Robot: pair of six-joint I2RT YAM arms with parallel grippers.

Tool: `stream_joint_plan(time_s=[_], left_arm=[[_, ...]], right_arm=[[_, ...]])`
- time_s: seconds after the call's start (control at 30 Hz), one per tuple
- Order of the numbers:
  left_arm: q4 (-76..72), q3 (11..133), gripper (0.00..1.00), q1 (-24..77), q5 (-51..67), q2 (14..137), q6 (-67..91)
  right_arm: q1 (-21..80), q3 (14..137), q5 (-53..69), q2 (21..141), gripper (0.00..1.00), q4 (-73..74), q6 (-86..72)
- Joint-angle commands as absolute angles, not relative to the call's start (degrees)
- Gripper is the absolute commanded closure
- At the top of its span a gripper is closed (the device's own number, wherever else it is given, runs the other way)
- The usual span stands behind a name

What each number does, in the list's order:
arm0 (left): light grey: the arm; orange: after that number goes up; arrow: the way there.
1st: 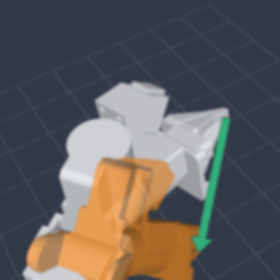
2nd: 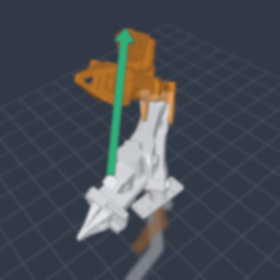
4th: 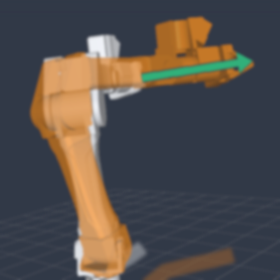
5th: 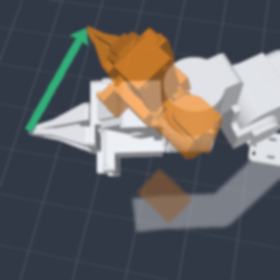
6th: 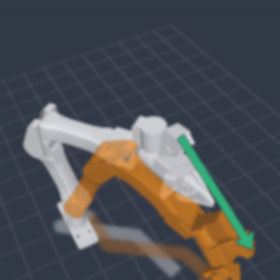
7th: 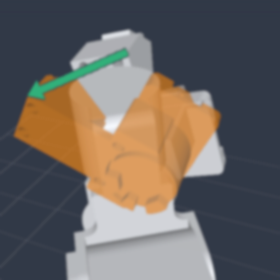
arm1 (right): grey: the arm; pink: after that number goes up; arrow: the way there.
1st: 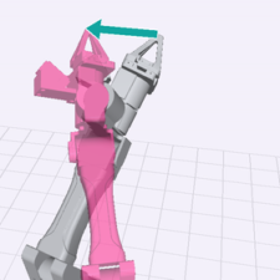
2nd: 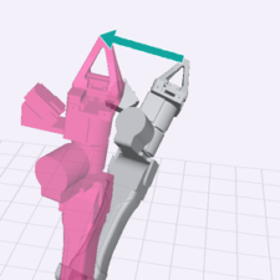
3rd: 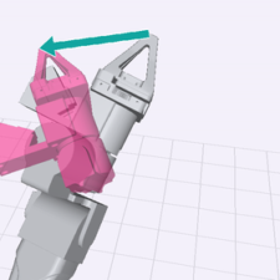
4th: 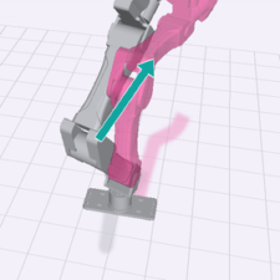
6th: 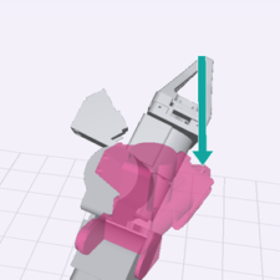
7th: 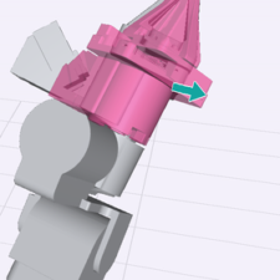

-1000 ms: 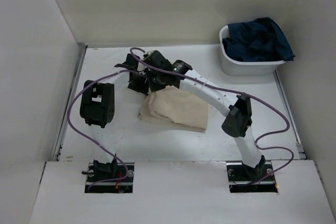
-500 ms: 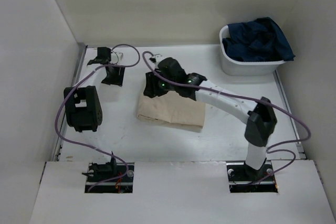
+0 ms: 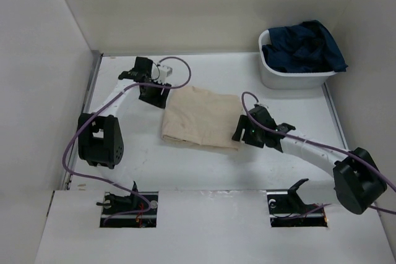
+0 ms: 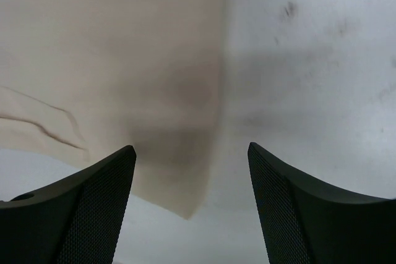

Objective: Fold and stack the trousers
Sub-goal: Fold the trousers

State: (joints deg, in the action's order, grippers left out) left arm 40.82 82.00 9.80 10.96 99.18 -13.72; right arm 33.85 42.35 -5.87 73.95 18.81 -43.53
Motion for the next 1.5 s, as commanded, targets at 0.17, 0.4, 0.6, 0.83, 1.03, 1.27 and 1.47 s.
stream_joint_plan(time_s=[0.17, 0.4, 0.6, 0.83, 1.03, 1.27, 1.47], left_arm=[[42.02, 69.79, 0.46, 10.32, 19.94, 99.05, -10.03], [38.67, 64.78, 0.55, 13.13, 24.96, 99.49, -6.42], [39.29, 60.91, 0.72, 16.03, 22.68, 97.39, -7.47], [40.25, 59.85, 0.71, 17.71, 21.8, 94.48, -7.82], [43.15, 59.76, 0.59, 17.53, 21.36, 91.94, -8.44], [49.92, 64.94, 0.5, 16.65, 20.48, 83.69, -8.26], [48.0, 69.25, 0.5, 8.77, 14.69, 75.69, -5.55]], right_arm=[[32.04, 33.4, 4.55, 73.91, 0.32, 0.63, -51.32], [27.56, 29.19, 10.9, 72.17, 0.82, -1.24, -52.91], [19.21, 27.77, 16.25, 67.15, 0.92, 4.65, -49.76], [15.69, 30.14, 18.63, 67.59, 0.88, 13.26, -43.69], [13.76, 29.79, 17.58, 60.75, 0.51, 18.01, -42.19], [7.26, 42.42, 9.86, 54.84, 0.0, 31.97, -31.57], [4.0, 57.11, -0.25, 58.0, 0.0, 44.81, -20.58]])
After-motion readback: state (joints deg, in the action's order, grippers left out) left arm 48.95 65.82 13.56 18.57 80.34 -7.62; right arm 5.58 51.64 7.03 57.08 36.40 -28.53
